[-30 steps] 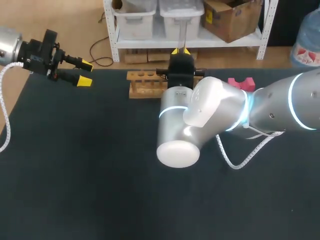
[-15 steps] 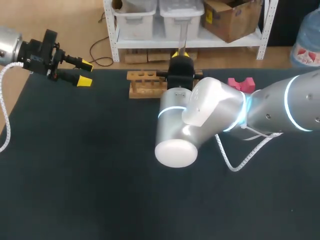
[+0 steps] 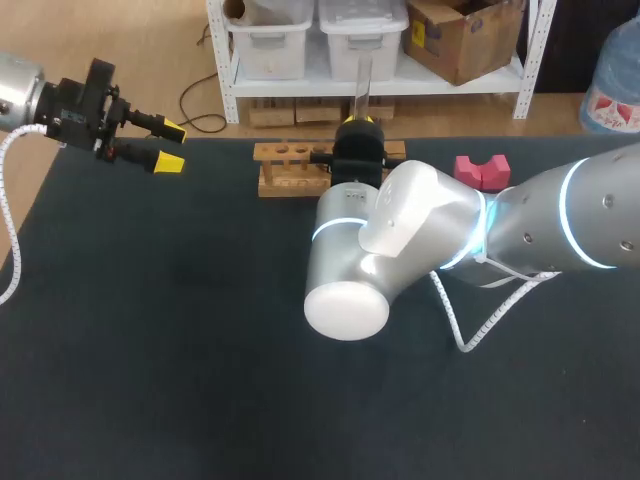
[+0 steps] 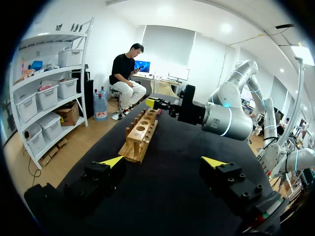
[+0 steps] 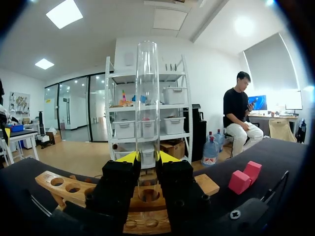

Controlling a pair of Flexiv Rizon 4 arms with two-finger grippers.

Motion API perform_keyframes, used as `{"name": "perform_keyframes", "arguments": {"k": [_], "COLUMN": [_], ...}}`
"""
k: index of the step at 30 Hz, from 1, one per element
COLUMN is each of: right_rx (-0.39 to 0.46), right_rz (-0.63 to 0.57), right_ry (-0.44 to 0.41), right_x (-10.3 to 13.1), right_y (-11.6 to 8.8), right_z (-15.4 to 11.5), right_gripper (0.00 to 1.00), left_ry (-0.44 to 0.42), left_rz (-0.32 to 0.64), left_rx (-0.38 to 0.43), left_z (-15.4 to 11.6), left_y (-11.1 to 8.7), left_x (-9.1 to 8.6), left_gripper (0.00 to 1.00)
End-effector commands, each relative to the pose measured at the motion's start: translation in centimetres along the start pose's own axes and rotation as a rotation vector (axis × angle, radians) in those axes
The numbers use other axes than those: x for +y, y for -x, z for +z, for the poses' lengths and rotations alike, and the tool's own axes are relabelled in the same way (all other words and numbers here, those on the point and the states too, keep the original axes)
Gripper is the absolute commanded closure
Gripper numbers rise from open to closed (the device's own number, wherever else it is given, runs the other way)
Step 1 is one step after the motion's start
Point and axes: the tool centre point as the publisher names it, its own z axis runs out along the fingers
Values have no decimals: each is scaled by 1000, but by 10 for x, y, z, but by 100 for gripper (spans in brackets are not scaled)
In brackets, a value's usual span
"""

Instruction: Grasp the test tube, adjust it, and insert it.

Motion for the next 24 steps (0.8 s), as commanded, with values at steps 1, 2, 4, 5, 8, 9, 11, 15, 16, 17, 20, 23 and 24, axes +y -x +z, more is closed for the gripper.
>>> {"name": "perform_keyframes", "arguments": {"k": [1,2,4,5,8,9,11,15,16,17,20,23,24], "right_rx": [6,7,11,12,17,18,21,24,25,26,26,26,25], "right_rz": [-1,-1,0,0,2,3,4,7,7,8,8,7,6], "right_ry": [-7,-8,-12,-14,-19,-20,-22,-25,-27,-28,-33,-37,-39], "right_x": [1,1,1,1,1,1,2,2,2,2,2,1,1], "right_y": [-2,-3,-5,-5,-7,-8,-9,-10,-10,-10,-10,-10,-10], "right_z": [-3,-4,-4,-5,-6,-7,-8,-10,-10,-10,-11,-12,-12], "right_gripper": [100,100,100,100,93,93,93,79,76,69,62,57,57], "left_ry": [-1,-1,-1,-1,-1,-1,-1,-1,-1,-1,-1,-1,-1], "left_rz": [2,2,2,2,2,2,2,2,2,2,2,2,2], "left_rx": [-1,-1,-1,-1,-1,-1,-1,-1,-1,-1,-1,-1,-1], "left_z": [0,0,0,0,0,0,0,0,0,0,0,0,0], "left_y": [-1,-1,-1,-1,-1,-1,-1,-1,-1,-1,-1,-1,-1], "left_x": [1,1,1,1,1,1,1,1,1,1,1,1,1], "left_gripper": [0,0,0,0,0,0,0,0,0,0,0,0,0]}}
